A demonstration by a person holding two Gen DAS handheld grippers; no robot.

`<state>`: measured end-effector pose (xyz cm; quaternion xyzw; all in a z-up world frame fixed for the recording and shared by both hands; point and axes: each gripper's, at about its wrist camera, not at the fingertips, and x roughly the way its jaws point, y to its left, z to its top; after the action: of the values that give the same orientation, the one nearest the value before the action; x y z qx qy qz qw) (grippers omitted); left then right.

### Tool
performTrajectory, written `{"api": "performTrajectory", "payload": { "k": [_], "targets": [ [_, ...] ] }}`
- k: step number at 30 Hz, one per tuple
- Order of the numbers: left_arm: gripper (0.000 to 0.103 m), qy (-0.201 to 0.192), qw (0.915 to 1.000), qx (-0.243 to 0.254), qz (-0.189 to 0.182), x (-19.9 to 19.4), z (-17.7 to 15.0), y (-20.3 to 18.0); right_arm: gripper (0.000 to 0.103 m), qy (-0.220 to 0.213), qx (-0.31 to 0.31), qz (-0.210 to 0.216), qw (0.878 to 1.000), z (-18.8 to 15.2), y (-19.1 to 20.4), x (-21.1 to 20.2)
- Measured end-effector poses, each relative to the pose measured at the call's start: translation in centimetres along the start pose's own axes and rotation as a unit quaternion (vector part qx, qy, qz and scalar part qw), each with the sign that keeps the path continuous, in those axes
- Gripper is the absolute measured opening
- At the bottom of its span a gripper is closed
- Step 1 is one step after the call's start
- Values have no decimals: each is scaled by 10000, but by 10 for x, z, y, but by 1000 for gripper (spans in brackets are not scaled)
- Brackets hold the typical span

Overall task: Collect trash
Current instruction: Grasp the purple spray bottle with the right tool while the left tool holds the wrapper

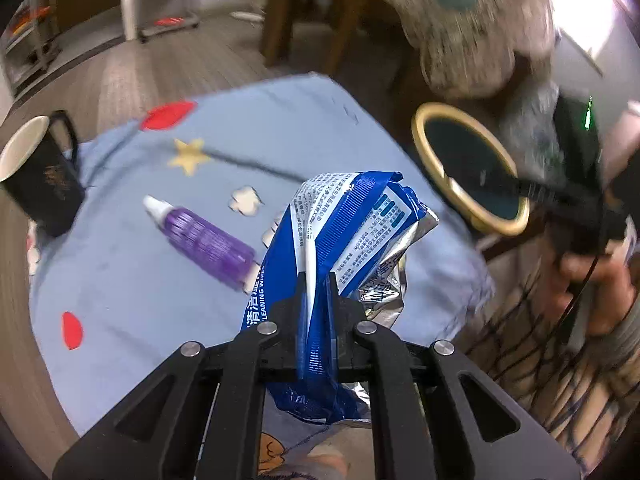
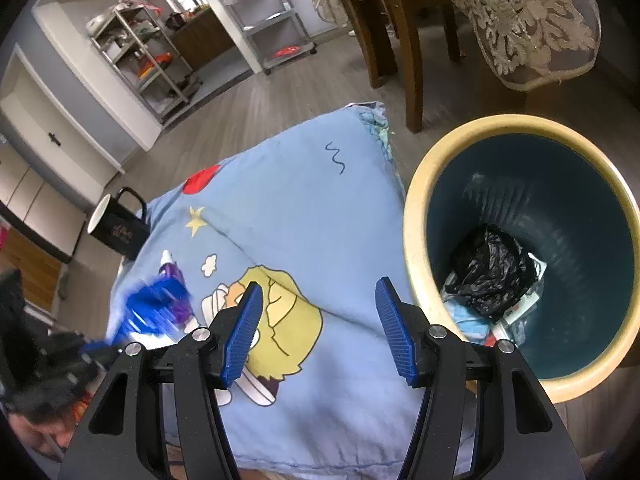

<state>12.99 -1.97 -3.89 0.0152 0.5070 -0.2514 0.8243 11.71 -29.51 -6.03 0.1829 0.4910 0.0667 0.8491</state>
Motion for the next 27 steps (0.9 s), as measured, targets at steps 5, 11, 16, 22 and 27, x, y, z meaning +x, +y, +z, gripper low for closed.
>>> {"api": "performTrajectory", "payload": {
  "k": [5, 11, 16, 22, 27],
  "targets": [
    [7, -503, 9969, -575, 189, -31, 10, 31, 60, 134, -277, 112, 9995, -3, 20, 8],
    [7, -716, 9894, -1034, 731, -46, 11, 60, 63, 475, -1120, 391, 9918, -10, 74, 31],
    [7, -646, 9811, -1530, 989, -45, 1, 90, 64, 699, -1767, 511, 9804, -17, 120, 56],
    [7, -650, 9659, -2307, 979, -37, -17, 121, 64, 936, -2163, 537, 9703, -20, 156, 91],
    [7, -745, 9570, -2642, 942, -36, -20, 132, 64, 1095, -2477, 450, 9616, -23, 181, 119]
  ]
}}
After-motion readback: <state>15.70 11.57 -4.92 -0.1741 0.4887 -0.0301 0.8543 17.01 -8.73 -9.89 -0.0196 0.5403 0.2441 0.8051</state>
